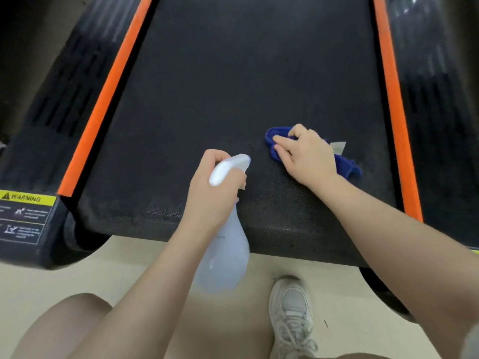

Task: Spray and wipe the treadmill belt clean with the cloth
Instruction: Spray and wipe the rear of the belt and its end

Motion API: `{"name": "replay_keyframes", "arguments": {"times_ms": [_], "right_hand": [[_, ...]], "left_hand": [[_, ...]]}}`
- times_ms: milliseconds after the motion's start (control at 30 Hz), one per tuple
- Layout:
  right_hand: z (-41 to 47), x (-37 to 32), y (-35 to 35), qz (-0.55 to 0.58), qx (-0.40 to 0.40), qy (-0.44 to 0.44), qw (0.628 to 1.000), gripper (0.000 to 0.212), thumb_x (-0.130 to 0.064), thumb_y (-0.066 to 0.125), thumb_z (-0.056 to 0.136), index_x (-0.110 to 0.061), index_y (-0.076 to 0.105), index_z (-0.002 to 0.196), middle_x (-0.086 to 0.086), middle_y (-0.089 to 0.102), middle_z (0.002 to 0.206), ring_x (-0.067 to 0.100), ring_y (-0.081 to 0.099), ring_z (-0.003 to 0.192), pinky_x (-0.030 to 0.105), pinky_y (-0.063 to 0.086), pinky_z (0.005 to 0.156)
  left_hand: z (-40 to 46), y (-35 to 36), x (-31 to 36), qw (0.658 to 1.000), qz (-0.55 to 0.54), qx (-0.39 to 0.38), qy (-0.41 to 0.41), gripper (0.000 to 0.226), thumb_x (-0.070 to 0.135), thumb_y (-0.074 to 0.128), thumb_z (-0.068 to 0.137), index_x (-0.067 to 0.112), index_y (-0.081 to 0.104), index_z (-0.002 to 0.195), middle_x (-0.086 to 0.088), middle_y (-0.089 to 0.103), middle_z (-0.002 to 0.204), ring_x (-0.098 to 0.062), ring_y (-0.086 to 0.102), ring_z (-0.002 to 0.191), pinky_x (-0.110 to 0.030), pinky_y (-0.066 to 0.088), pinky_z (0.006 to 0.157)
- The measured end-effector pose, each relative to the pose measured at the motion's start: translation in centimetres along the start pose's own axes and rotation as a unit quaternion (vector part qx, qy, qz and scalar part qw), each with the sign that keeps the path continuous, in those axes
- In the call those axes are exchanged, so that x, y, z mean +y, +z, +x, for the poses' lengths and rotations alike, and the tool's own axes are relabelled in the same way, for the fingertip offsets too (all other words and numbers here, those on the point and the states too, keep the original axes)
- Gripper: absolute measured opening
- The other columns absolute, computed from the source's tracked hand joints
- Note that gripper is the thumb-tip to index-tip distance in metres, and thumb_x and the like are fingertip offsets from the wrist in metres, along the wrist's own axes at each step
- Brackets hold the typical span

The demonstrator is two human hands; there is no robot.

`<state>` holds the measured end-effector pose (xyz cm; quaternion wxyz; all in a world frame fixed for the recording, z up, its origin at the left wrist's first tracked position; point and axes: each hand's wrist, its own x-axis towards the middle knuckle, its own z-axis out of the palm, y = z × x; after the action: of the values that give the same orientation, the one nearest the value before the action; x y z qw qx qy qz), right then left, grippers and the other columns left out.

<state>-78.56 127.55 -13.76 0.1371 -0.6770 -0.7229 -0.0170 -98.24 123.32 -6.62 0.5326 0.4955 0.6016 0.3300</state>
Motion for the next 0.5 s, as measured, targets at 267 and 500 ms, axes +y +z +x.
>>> {"name": "replay_keyframes", "arguments": {"times_ms": [267,500], "right_hand": [[-10.0,2.0,-3.1,0.055,-0.076,-0.176,0.980,0.036,-0.036,0.041,0.089,-0.018,0.071,0.099,0.009,0.060,0.088,0.027,0.054,0.062,0.032,0.046,0.048],[-4.5,5.9,-1.7,-0.036,0.032,0.115,0.992,0.030,-0.031,0.048,0.091,-0.013,0.069,0.101,0.016,0.056,0.093,0.036,0.054,0.070,0.036,0.046,0.052]], "left_hand": [[0.3,2.0,0.6,1.000,0.000,-0.026,-0.017,0.011,0.013,0.061,0.086,0.015,0.051,0.090,-0.002,0.065,0.078,-0.013,0.059,0.072,-0.027,0.048,0.061],[0.5,4.9,1.2,0.998,0.017,-0.054,-0.021,0.014,0.016,0.060,0.086,0.016,0.049,0.094,-0.007,0.066,0.083,-0.013,0.061,0.072,-0.035,0.054,0.068]]}}
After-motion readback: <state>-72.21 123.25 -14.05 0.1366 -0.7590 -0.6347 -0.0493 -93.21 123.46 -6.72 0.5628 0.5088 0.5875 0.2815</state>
